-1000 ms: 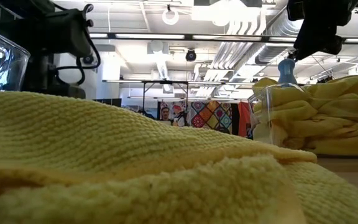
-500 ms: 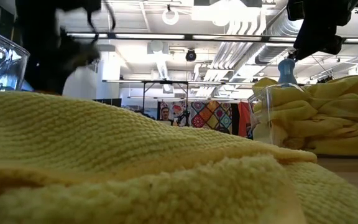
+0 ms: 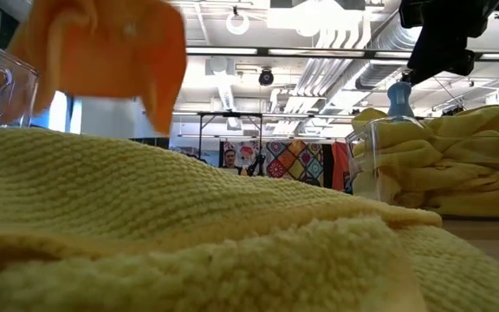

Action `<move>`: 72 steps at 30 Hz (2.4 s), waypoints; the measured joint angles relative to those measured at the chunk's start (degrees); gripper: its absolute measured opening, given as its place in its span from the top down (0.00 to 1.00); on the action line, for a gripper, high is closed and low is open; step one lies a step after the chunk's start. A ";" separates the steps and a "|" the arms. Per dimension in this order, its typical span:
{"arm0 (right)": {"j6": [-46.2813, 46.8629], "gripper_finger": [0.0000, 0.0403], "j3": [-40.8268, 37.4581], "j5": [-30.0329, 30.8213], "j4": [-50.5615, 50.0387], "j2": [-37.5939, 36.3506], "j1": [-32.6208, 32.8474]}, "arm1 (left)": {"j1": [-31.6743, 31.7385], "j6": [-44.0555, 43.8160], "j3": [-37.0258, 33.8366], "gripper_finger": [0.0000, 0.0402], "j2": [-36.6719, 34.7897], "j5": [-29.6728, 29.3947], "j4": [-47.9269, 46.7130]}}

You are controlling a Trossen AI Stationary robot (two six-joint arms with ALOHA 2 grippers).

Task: Sort microfiber towel by color & place in baskets
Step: Put the orange microfiber cloth into the left transparent bin

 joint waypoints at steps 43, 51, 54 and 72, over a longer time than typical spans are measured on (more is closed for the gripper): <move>13.64 0.65 0.00 4.14 0.48 -0.02 -0.02 | -30.91 -8.49 10.91 1.00 13.34 20.42 -20.60; 21.98 0.65 0.00 4.14 0.53 0.00 -0.02 | -29.43 7.48 5.39 1.00 12.67 12.57 -15.53; 23.85 0.65 0.00 4.12 1.39 0.00 -0.02 | -28.66 15.06 4.18 1.00 12.67 11.47 -9.73; 22.06 0.65 0.00 4.03 5.16 0.01 0.00 | -28.99 24.32 -10.54 1.00 14.57 19.64 12.62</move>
